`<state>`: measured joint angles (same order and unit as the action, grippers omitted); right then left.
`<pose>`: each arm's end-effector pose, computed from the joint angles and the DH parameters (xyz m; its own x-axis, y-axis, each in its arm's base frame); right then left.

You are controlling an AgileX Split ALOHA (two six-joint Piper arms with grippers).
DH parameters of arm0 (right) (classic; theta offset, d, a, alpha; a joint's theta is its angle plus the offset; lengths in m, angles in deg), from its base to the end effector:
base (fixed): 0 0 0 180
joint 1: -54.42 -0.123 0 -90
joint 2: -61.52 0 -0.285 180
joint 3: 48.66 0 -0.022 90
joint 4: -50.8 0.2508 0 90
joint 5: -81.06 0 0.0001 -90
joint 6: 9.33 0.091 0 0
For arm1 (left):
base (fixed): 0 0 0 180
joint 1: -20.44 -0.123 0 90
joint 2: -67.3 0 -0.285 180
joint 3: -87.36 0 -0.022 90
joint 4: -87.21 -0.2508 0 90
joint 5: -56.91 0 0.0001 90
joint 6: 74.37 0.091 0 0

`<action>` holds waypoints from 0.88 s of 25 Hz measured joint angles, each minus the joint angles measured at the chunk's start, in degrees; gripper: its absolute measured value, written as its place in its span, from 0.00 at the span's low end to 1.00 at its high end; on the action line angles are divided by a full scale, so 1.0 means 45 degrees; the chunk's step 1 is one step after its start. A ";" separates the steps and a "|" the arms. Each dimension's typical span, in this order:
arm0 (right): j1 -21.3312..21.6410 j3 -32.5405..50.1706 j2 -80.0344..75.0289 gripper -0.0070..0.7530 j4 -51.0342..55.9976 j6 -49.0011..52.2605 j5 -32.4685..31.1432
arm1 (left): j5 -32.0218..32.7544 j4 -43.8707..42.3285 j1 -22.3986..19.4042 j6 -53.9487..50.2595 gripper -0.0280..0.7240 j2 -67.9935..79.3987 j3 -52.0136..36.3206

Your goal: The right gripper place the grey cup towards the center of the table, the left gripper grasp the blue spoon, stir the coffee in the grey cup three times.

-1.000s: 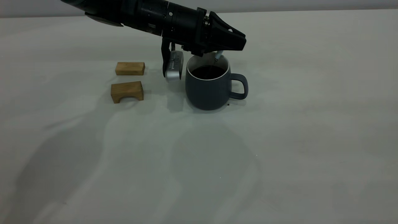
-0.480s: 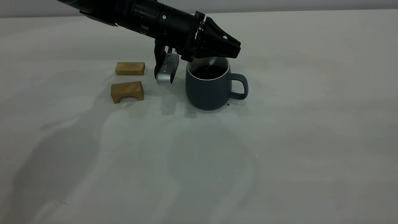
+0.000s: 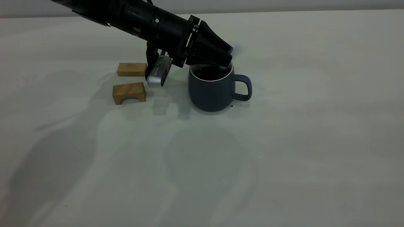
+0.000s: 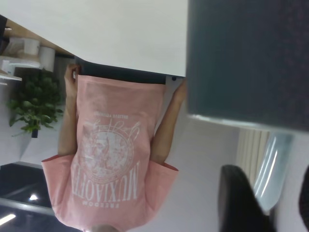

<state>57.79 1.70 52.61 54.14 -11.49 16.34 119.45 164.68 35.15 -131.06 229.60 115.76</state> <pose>-0.0016 0.0049 0.2634 -0.5577 0.0201 -0.8298 0.0080 0.9998 0.0188 0.4496 -0.1996 0.0099 0.0619 -0.4593 0.8861 -0.9977 -0.0038 0.0677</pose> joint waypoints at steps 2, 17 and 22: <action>0.0000 0.0000 0.0000 0.67 0.0000 0.0000 0.0000 | -0.0015 -0.0027 -0.0004 0.0340 0.66 0.0000 0.0000; 0.0000 0.0000 0.0000 0.67 0.0000 0.0000 0.0000 | 0.0048 -0.0910 -0.0068 0.6995 0.76 -0.2584 0.0000; 0.0000 0.0000 0.0000 0.67 0.0000 0.0000 0.0000 | 0.0276 -0.2765 -0.0072 0.9935 0.76 -0.4518 0.0000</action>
<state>57.79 1.70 52.61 54.14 -11.49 16.34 120.69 152.24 34.83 -86.35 209.27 115.76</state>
